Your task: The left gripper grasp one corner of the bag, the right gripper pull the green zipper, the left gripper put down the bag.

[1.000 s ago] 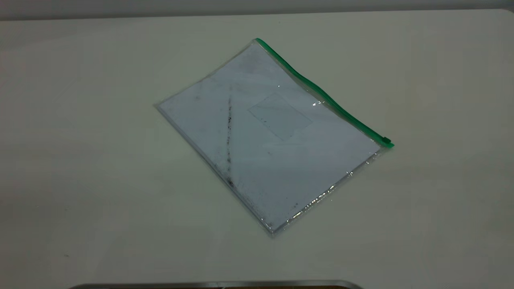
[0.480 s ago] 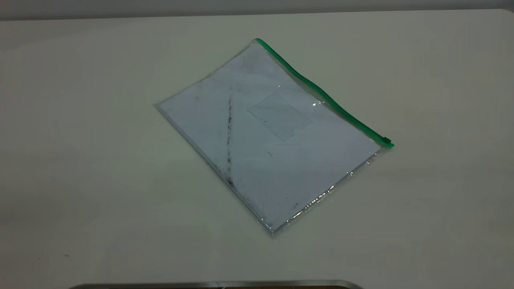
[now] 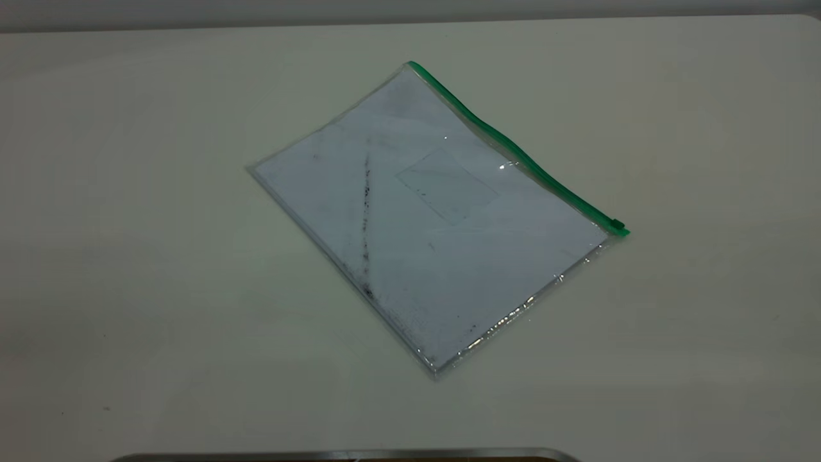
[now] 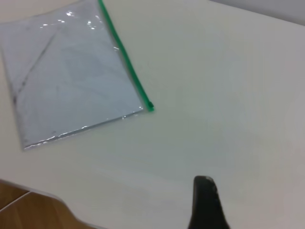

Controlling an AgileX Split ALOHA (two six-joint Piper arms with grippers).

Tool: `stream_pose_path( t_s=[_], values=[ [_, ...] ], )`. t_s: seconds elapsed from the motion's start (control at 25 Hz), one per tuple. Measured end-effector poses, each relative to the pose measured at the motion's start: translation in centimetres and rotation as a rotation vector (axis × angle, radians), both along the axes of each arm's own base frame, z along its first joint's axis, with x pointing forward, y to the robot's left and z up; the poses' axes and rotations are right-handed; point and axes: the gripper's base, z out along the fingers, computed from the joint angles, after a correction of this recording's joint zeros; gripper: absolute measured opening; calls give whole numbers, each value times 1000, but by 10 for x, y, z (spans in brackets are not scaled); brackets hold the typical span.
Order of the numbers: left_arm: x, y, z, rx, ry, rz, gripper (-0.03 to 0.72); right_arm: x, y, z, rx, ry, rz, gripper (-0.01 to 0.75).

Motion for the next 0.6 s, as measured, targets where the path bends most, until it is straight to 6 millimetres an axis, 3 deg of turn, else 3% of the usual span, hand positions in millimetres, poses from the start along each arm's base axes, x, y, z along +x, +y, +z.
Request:
stream_pose_path(
  t_s=[0.4, 0.6],
  values=[
    [0, 0, 0, 0, 0, 0, 581, 1, -13, -1, 62, 9, -216, 533],
    [0, 0, 0, 0, 0, 0, 581, 1, -14, -1, 80, 10, -241, 533]
  ],
)
